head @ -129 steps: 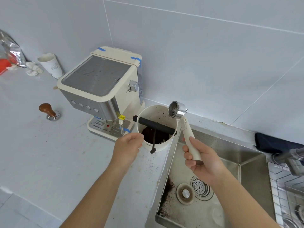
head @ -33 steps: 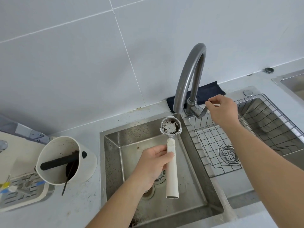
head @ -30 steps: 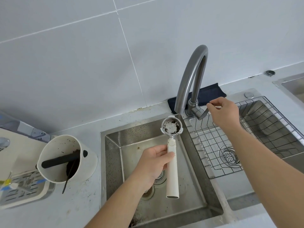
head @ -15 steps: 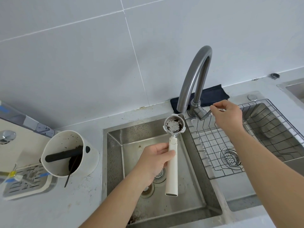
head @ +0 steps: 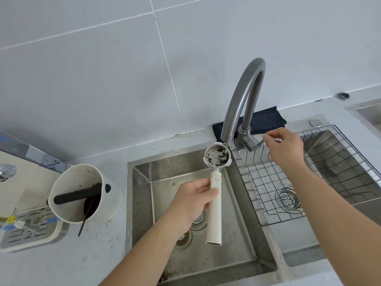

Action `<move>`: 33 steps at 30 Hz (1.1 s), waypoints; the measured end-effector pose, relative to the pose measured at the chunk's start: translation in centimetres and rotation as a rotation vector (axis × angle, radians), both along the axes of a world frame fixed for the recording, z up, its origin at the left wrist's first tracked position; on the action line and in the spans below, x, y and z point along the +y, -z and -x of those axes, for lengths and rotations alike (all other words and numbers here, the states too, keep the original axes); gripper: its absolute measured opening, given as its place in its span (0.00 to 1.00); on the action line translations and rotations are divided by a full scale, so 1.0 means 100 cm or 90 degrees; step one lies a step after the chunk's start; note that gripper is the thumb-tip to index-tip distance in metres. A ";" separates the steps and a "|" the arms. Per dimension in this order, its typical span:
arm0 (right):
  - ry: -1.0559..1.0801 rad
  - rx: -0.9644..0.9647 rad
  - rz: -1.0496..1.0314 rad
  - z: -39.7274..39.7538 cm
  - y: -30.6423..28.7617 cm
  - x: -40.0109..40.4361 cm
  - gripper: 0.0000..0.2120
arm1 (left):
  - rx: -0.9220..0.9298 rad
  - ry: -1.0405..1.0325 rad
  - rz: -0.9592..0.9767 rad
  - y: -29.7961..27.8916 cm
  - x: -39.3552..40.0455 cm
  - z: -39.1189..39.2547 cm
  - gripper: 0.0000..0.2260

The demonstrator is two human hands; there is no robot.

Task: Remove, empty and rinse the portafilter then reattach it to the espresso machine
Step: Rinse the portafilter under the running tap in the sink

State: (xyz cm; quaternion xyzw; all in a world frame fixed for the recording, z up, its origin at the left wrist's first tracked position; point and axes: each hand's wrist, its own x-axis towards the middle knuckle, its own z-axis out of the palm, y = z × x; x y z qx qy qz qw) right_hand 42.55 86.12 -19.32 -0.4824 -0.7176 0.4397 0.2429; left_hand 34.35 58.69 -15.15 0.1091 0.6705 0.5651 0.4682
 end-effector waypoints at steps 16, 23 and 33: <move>-0.003 0.013 0.011 -0.001 0.000 -0.001 0.04 | -0.088 -0.011 0.011 0.000 0.001 -0.004 0.09; -0.003 0.011 0.010 -0.002 0.000 -0.001 0.03 | -0.146 -0.009 -0.009 0.000 0.006 -0.003 0.08; 0.005 0.011 0.013 -0.001 -0.001 -0.002 0.03 | -0.115 -0.017 0.030 0.009 -0.004 0.001 0.09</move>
